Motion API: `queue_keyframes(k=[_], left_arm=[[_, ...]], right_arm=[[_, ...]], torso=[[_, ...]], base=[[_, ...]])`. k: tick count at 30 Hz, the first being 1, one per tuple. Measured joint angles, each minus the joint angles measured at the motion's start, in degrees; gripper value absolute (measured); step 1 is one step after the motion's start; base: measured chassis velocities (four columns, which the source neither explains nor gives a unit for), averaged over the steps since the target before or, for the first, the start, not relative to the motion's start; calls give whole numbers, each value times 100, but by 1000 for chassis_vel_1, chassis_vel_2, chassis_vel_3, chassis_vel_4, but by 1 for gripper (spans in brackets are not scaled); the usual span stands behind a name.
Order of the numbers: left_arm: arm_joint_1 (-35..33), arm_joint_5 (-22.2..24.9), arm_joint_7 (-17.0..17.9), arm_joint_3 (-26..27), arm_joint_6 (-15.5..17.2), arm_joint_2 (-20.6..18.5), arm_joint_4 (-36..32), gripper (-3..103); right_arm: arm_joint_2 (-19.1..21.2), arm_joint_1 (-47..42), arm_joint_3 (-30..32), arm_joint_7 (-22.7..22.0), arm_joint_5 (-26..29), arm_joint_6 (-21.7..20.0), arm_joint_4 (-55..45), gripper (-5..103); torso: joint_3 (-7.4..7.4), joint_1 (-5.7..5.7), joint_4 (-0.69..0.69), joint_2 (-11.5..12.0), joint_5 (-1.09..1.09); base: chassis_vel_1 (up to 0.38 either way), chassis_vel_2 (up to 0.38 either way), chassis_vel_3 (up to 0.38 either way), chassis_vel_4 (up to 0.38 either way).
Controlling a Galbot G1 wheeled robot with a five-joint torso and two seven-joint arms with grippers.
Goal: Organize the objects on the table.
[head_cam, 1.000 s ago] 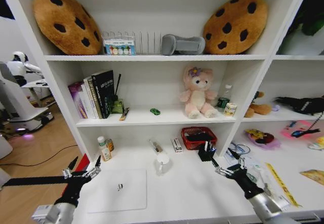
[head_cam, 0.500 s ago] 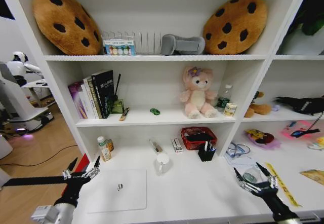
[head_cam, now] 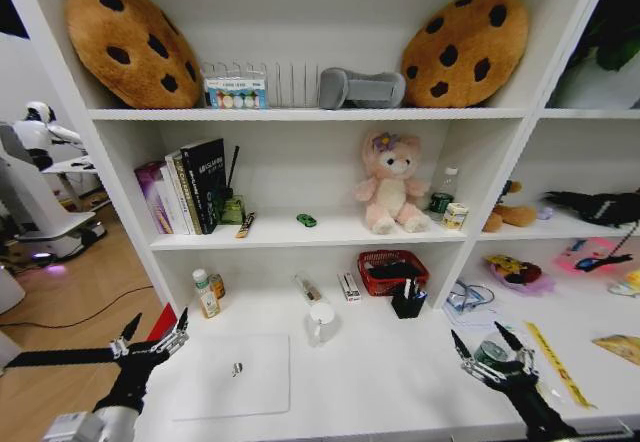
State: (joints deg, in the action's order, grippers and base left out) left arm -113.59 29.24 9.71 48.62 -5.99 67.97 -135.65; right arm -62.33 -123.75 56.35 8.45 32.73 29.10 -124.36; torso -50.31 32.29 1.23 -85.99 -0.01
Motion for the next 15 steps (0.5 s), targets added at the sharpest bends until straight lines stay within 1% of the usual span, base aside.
queue_keyframes(k=[8, 15], left_arm=[[-5, -11, 37, -2, 5, 19, 6, 100], [-77, 28, 90, 39, 12, -37, 5, 100]], right_arm=[[15, 5, 41, -72, 56, 39, -67, 100], [-10, -46, 107, -233, 20, 128, -46, 100]], torso=[[0, 0, -1, 0, 1], [0, 1, -1, 0, 1]], base=[[-22, -17, 20, 21], [-130, -133, 136, 113]])
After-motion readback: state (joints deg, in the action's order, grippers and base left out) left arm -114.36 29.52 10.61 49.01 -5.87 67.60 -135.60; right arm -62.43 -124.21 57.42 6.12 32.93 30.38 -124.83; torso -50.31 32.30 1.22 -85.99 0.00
